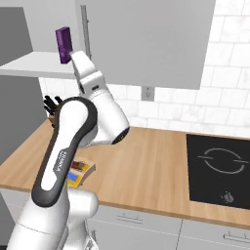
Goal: Pick the bar and place it on the digital scale for weighing, and close the cabinet.
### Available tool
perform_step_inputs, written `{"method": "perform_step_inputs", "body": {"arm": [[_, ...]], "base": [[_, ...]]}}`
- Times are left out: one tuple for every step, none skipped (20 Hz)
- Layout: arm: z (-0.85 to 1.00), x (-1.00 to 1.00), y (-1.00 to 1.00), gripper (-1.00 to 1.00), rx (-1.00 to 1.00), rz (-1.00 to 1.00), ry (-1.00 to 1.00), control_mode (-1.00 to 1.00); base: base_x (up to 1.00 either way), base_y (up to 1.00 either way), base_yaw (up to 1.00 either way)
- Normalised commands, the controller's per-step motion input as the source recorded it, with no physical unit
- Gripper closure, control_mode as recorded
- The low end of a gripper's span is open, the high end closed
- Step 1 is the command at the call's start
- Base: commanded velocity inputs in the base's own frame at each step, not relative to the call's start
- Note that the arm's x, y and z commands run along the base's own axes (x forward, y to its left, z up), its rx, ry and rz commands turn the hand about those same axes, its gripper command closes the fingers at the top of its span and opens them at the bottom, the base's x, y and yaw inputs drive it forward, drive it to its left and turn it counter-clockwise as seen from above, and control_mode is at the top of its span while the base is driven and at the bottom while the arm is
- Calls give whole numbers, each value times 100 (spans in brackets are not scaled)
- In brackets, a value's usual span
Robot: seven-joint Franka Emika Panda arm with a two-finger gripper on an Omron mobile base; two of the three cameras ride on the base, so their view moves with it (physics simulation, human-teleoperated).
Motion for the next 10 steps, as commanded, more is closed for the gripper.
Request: {"method": "perform_step_inputs", "body": {"arm": [[27,-100,20,-100,-3,7,-3,-100],[24,-100,27,-100,-6,8,0,-100],[17,-100,37,-100,-8,11,0,-100],[11,-100,41,-100,-8,12,0,-100],[18,-100,33,-100,-5,13,0,-100],[21,-91,21,-100,-2,13,1,-100],[19,-89,20,-100,-1,12,3,-100],[6,-81,24,-100,0,12,5,-100],[3,-76,24,-100,0,11,5,-100],[3,-74,24,-100,-3,10,8,-100]], "base": [[0,0,0],[0,0,0],[0,0,0],[0,0,0],[0,0,0],[0,0,0],[0,0,0],[0,0,0],[0,0,0],[0,0,0]]}}
